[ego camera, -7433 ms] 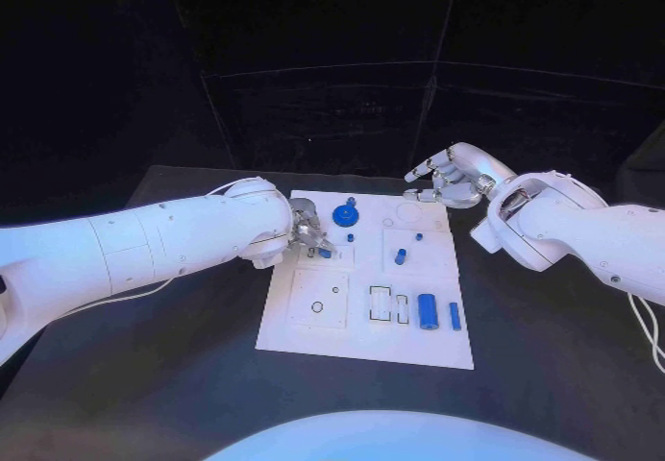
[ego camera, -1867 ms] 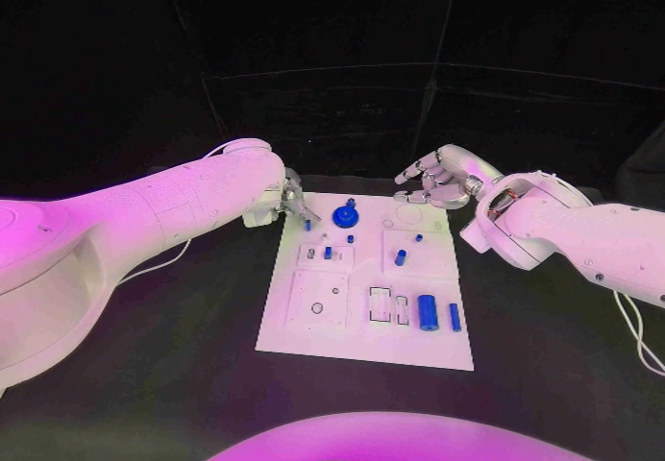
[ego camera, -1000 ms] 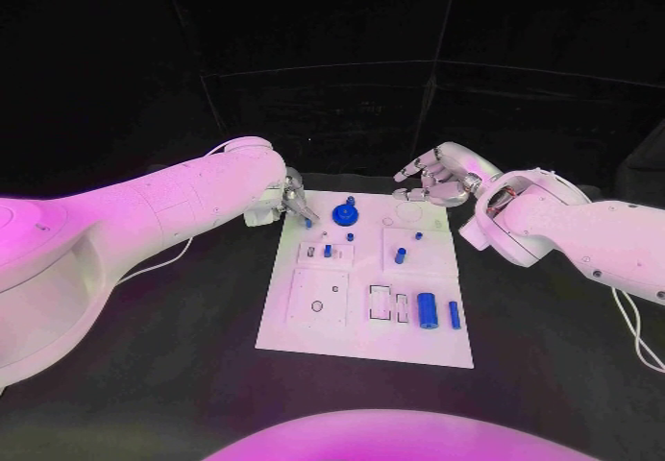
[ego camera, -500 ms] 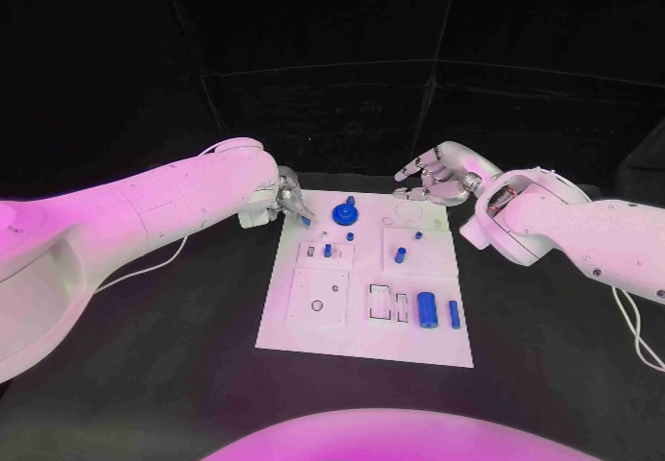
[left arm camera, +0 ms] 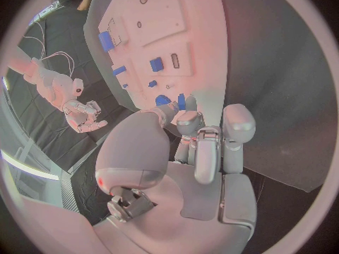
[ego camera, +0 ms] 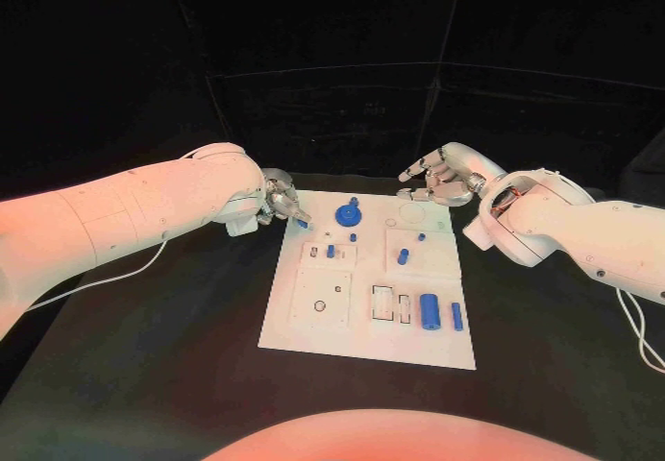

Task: Assemble the parts on the task board

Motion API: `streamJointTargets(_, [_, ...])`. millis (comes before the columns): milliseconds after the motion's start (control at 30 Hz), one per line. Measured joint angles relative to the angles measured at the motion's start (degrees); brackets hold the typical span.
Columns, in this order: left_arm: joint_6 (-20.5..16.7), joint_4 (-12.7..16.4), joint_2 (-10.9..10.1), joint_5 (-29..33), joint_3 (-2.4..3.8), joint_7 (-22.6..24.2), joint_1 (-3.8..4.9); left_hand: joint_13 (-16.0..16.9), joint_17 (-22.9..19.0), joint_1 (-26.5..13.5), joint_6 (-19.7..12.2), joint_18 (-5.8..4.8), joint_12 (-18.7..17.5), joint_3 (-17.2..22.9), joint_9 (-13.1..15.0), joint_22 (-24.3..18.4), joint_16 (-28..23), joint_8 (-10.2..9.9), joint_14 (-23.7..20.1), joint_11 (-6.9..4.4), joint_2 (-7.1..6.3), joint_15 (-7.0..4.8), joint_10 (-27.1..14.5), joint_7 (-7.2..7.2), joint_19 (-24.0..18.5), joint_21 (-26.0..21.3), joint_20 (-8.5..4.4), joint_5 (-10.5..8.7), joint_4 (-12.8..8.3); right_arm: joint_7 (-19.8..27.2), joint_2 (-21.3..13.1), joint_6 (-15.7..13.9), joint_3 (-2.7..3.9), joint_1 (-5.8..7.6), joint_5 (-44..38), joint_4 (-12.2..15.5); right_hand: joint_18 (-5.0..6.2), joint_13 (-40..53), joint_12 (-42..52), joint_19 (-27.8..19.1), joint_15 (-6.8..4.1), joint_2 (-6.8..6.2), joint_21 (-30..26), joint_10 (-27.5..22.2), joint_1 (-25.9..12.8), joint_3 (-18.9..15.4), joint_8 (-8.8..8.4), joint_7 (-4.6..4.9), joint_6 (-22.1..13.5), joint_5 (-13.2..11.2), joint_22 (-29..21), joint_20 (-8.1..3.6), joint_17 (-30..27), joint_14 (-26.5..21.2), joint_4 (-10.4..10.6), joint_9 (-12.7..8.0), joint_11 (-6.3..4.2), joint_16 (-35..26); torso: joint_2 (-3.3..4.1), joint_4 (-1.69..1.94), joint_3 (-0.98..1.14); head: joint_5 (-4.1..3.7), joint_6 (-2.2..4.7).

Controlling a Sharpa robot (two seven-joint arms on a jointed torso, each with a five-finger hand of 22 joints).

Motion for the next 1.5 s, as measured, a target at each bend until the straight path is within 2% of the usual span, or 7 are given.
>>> streamJointTargets(200, [-1.83,4.94,-2.81,0.14,-0.05,0.25,-0.34,-0.01,0.0,-0.33,0.0,0.0,0.0,0.49,0.0,0.17,0.0,0.23,0.0,0.0,-0.32,0.0,0.0,0.01,0.21,0.23,0.21,-0.01,-0.46,0.08,0.03,0.05,-0.01,-0.01,0.11,-0.14,0.0,0.0,0.0,0.0,0.0,0.02,0.0,0.0,-0.02,0.0,0.0,0.0,0.0,0.42,0.0,0.0,0.0,0.0,0.0,0.0,0.0,0.0,0.0,0.0,-0.06,0.46,-0.1])
streamJointTargets(567, [-3.92,8.31,-4.28,0.19,-0.15,0.92,-2.15,-0.41,0.0,-0.61,-0.01,0.0,0.0,0.71,0.05,0.36,0.0,0.23,0.0,0.01,-0.6,0.0,-0.01,0.02,0.39,0.23,0.03,-0.16,-0.68,0.26,0.19,0.16,-0.01,-0.03,0.21,-0.4,0.0,0.0,0.0,0.0,0.0,0.22,0.0,0.0,-0.22,0.0,0.0,0.0,0.0,0.42,0.0,0.0,-0.01,0.0,0.0,0.0,0.0,0.0,0.03,-0.1,-0.07,0.73,-0.13])
streamJointTargets(800, [-4.31,9.06,-4.39,0.19,-0.18,1.07,-2.83,-0.41,0.0,-0.76,-0.09,0.0,0.0,0.73,0.06,0.51,0.0,0.23,0.0,0.01,-0.75,0.0,-0.01,0.11,0.4,0.46,0.03,-0.17,-0.7,0.34,0.26,0.24,-0.02,-0.04,0.31,-0.47,0.0,0.0,0.0,0.0,0.0,0.22,0.0,0.0,-0.22,0.0,0.0,0.0,0.0,0.42,0.0,0.0,-0.01,0.0,0.0,0.0,0.0,0.0,0.1,-0.2,0.0,0.8,-0.14])
streamJointTargets(933, [-4.38,9.08,-4.24,0.19,-0.21,1.08,-3.12,-0.4,0.0,-1.02,-0.1,0.0,0.0,1.44,0.05,0.5,0.0,0.22,0.0,0.01,-1.0,0.0,-0.01,0.11,0.4,0.46,0.03,-0.18,-1.41,0.39,0.28,0.29,-0.02,-0.06,0.34,-0.47,0.0,0.0,0.0,0.0,0.0,0.22,-0.21,0.0,-0.22,0.0,0.0,0.0,0.0,0.42,-0.06,0.0,-0.01,0.0,0.0,0.0,0.0,-0.21,0.13,-0.2,0.01,0.8,-0.09])
streamJointTargets(1500, [-3.27,8.45,-3.42,0.18,-0.59,0.15,-3.5,-0.76,0.0,-0.99,-0.11,0.0,0.0,1.73,0.0,0.5,0.0,0.4,0.0,0.02,-0.97,0.0,-0.02,0.14,0.39,0.46,0.03,-0.45,-1.4,0.52,0.35,0.4,-0.02,-0.06,0.42,-0.45,0.0,0.0,0.0,0.0,0.0,0.22,-0.21,0.0,-0.22,0.0,0.0,0.0,0.0,0.42,-0.05,0.0,-0.01,0.0,0.0,0.0,0.0,-0.21,0.16,-0.28,0.03,0.79,-0.32])
